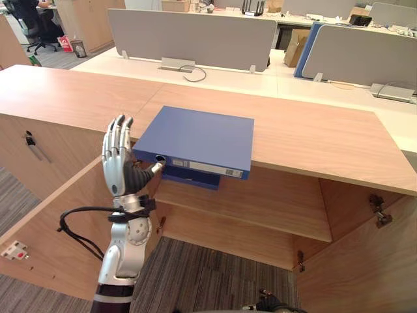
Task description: Walk over to the cabinet, pick up the folder, carry it to the office cabinet, place the folder inside the office cabinet, then close the office cabinet door
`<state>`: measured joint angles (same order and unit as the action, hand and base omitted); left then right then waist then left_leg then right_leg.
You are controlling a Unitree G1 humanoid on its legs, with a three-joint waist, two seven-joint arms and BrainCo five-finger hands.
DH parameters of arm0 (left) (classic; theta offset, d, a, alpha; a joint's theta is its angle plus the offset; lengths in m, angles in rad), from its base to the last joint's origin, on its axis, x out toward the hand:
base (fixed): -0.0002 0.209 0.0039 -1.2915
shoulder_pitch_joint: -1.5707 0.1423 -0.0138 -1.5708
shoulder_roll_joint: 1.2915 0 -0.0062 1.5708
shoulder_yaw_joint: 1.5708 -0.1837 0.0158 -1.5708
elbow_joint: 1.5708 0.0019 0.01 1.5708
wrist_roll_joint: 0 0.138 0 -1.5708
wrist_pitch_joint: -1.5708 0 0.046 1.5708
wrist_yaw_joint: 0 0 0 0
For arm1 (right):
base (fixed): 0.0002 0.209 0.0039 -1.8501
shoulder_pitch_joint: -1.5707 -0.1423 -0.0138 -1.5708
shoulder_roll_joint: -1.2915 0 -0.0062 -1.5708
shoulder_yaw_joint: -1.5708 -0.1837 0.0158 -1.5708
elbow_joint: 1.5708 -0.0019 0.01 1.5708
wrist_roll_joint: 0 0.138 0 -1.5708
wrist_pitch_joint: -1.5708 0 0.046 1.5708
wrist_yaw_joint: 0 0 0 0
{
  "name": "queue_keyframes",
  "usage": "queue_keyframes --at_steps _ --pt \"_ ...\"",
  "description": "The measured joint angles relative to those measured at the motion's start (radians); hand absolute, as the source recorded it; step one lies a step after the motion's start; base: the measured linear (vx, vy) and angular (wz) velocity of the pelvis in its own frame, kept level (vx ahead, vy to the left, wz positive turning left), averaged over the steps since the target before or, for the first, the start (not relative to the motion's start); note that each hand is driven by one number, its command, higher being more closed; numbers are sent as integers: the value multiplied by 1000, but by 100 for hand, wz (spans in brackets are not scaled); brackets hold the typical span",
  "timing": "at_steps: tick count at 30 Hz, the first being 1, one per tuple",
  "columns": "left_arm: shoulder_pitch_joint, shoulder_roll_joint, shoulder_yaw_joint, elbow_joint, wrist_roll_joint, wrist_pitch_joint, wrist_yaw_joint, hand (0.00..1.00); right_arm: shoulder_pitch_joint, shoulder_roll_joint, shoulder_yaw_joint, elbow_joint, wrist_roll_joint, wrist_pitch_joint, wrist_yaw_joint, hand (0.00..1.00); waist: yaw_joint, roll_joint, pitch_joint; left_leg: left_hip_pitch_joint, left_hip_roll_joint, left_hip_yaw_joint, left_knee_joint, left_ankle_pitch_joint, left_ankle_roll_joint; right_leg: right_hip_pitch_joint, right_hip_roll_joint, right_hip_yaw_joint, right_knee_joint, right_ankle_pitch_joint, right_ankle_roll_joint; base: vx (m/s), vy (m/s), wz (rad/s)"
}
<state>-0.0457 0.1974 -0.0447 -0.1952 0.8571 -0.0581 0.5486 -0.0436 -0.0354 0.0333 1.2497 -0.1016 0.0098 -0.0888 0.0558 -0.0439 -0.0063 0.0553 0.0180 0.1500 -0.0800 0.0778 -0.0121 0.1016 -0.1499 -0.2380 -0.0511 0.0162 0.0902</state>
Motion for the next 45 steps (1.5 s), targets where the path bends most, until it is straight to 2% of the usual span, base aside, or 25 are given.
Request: queue_keyframes --at_steps 6,11,18,29,39,45 --pt "-32 90 -40 53 51 -3 -38 0 -23 1 11 -1 -4 -4 2 0 -3 -2 -1 0 -3 -4 -4 6 3 11 1 -6 -27 15 -1 -14 6 0" --pt "-71 129 -73 90 59 -12 -55 0 -38 -1 31 -1 -25 -9 7 0 -9 -3 0 1 -4 -8 -5 12 0 18 2 -9 -38 23 -3 -22 10 2" --pt "-108 134 -110 181 75 -17 -75 0 -43 0 34 0 -39 -9 7 0 -16 -11 2 7 -4 -8 -5 17 -1 20 0 -9 -39 29 -2 -37 17 -2" --pt "-171 193 -172 308 133 -17 -107 0 -43 1 31 -1 -42 -9 7 0 -44 -22 -2 10 -8 -8 -5 18 -2 20 -4 -6 -39 36 7 -4 3 -1" --pt "-216 243 -191 406 160 -18 -108 0 -41 1 27 0 -42 -10 7 0 -65 -31 -9 12 -9 -4 -5 18 -3 19 -6 -1 -39 38 8 0 0 0" --pt "-244 266 -198 424 172 -15 -108 0 -40 2 13 0 -42 -11 7 0 -68 -31 -10 14 -10 0 -5 18 -3 19 -8 2 -39 40 10 0 0 0"
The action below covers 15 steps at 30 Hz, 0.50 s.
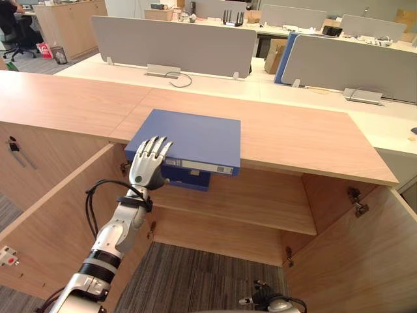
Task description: Walk over to the cabinet, pick up the folder, carry it to the office cabinet, place the folder inside the office cabinet, then close the office cabinet door
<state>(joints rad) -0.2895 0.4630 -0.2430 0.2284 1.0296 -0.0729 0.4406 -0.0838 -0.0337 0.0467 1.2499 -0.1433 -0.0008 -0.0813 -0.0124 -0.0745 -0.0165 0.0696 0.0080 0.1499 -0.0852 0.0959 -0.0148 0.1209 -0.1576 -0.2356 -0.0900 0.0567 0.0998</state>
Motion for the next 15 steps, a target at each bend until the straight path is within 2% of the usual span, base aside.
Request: queue_keyframes --at_steps 15 --pt "-65 34 -37 58 26 7 0 0 0 0 -24 0 0 -2 0 0 -27 2 -3 1 -1 4 0 0 0 -1 -1 4 0 2 1 0 0 0"
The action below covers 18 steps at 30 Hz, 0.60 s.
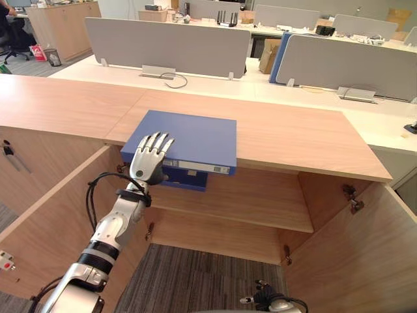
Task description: Walk over to the cabinet, pick up the folder, carry it to the office cabinet, place the folder inside the office cabinet, then close the office cabinet door
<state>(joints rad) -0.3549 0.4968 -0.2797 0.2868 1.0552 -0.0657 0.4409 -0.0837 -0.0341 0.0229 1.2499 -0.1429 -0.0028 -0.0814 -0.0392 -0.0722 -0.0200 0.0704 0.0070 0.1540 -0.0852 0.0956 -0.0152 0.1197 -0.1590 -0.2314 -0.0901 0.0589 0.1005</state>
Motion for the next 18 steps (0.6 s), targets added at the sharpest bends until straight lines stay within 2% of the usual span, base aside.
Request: queue_keyframes --at_steps 9,10,18 --pt "-38 20 -20 34 0 2 0 0 2 -1 -1 0 0 0 0 0 -9 7 -4 1 0 5 0 -2 -2 -1 0 6 0 3 0 0 0 0" --pt "-38 20 -20 49 0 3 0 100 2 -1 -1 0 0 0 0 0 -12 8 -5 1 0 6 0 -3 -5 -2 0 8 0 3 0 0 0 -5" --pt "-93 19 -20 110 -5 15 4 100 3 -2 -2 0 1 0 0 0 -19 10 -6 2 0 14 0 -4 -6 -6 -1 17 0 8 0 -1 1 -3"
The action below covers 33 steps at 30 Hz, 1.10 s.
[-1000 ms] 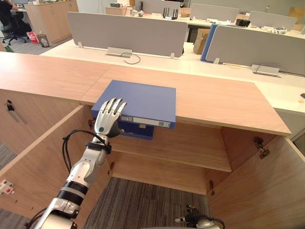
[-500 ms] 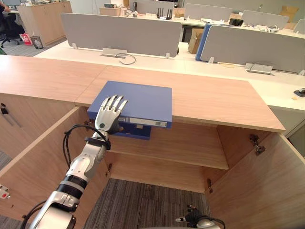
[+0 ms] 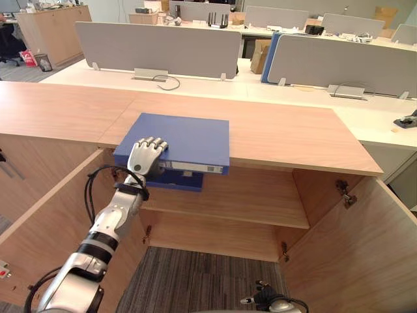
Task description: Walk over to the cabinet, pick up the folder, carry it to the office cabinet, place the folder inside the office cabinet, then close the office cabinet door
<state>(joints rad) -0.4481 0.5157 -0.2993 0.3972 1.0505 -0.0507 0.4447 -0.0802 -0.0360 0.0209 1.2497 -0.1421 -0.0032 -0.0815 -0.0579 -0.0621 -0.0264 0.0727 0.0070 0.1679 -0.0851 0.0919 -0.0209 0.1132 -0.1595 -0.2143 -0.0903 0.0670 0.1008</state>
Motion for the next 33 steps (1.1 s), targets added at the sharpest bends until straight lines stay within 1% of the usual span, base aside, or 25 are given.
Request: queue_keyframes --at_steps 7,14,16,18,20,21,23,24,25,26,28,29,30,31,32,33 --pt "-32 -10 8 42 0 5 20 100 2 -2 -2 0 0 0 0 0 -9 1 0 3 1 2 0 -2 -4 1 0 3 0 1 -1 -1 2 0" --pt "-40 -39 54 87 -2 16 26 100 6 -4 -2 -1 0 0 0 0 -12 2 -1 16 2 9 0 -7 -10 8 0 9 -1 1 0 0 7 -3" --pt "-38 -52 69 81 -6 19 26 100 9 -6 -1 -1 0 0 0 0 -12 2 0 16 2 9 0 -7 -11 8 0 9 -1 1 -1 -2 7 -2" --pt "-9 -90 96 8 -32 44 22 100 16 -9 -1 -1 -1 1 0 0 -12 3 0 16 1 8 0 -8 -11 8 -1 9 0 1 -1 0 0 0" --pt "86 -164 139 -195 -113 57 2 100 22 -12 -3 -1 3 2 -1 0 -7 5 -1 16 0 8 0 -11 -15 8 -2 9 0 0 0 0 0 0" --pt "114 -186 144 -248 -153 54 -4 100 24 -12 -8 -1 3 2 -1 0 -3 6 -2 16 -1 7 0 -11 -16 8 -2 9 0 0 0 0 0 0" --pt "224 -270 170 -431 -316 15 -20 100 34 -12 -40 -1 7 4 -1 0 9 15 -7 15 -1 6 -1 -13 -16 8 -3 7 0 -2 2 0 0 0" --pt "251 -289 176 -468 -367 1 -25 100 35 -13 -40 -1 7 5 -1 0 12 18 -9 15 -1 5 -1 -14 -16 8 -3 7 0 -3 1 0 0 0" --pt "305 -324 184 -529 -478 -27 -39 100 37 -14 -40 -1 9 8 -1 0 19 24 -12 14 -1 3 -1 -14 -16 8 -3 5 0 -3 2 0 0 3" --pt "329 -338 186 -554 -526 -38 -45 100 38 -15 -40 0 9 10 -1 0 22 26 -14 14 -1 2 -1 -14 -16 8 -2 4 0 -4 1 0 0 6" --pt "428 -372 207 -618 -747 -89 -91 100 45 -14 -40 0 32 15 1 0 38 36 -19 14 0 -3 -1 -14 -16 10 -1 1 0 -5 1 0 0 4" --pt "450 -375 211 -627 -800 -102 -105 100 49 -14 -40 0 44 15 2 0 44 37 -20 14 0 -4 -1 -14 -16 11 -1 0 0 -5 1 0 0 0" --pt "503 -376 225 -651 -916 -125 -135 100 54 -14 -40 0 55 15 3 0 54 39 -21 14 0 -7 -1 -14 -16 12 0 -1 0 -6 0 0 0 4" --pt "533 -377 237 -663 -976 -135 -146 100 57 -14 -38 2 68 15 4 0 57 38 -21 13 1 -10 -1 -14 -16 13 -1 -3 0 -7 -2 0 0 5" --pt "550 -381 249 -674 -999 -135 -151 100 58 -13 -37 4 77 14 4 0 57 38 -21 13 1 -10 -1 -14 -16 13 -1 -3 0 -7 -1 0 0 4" --pt "589 -396 276 -708 -1070 -138 -163 100 58 -14 -37 9 86 13 4 0 63 38 -21 11 1 -10 -2 -15 -15 13 -1 -3 0 -8 0 0 0 0"
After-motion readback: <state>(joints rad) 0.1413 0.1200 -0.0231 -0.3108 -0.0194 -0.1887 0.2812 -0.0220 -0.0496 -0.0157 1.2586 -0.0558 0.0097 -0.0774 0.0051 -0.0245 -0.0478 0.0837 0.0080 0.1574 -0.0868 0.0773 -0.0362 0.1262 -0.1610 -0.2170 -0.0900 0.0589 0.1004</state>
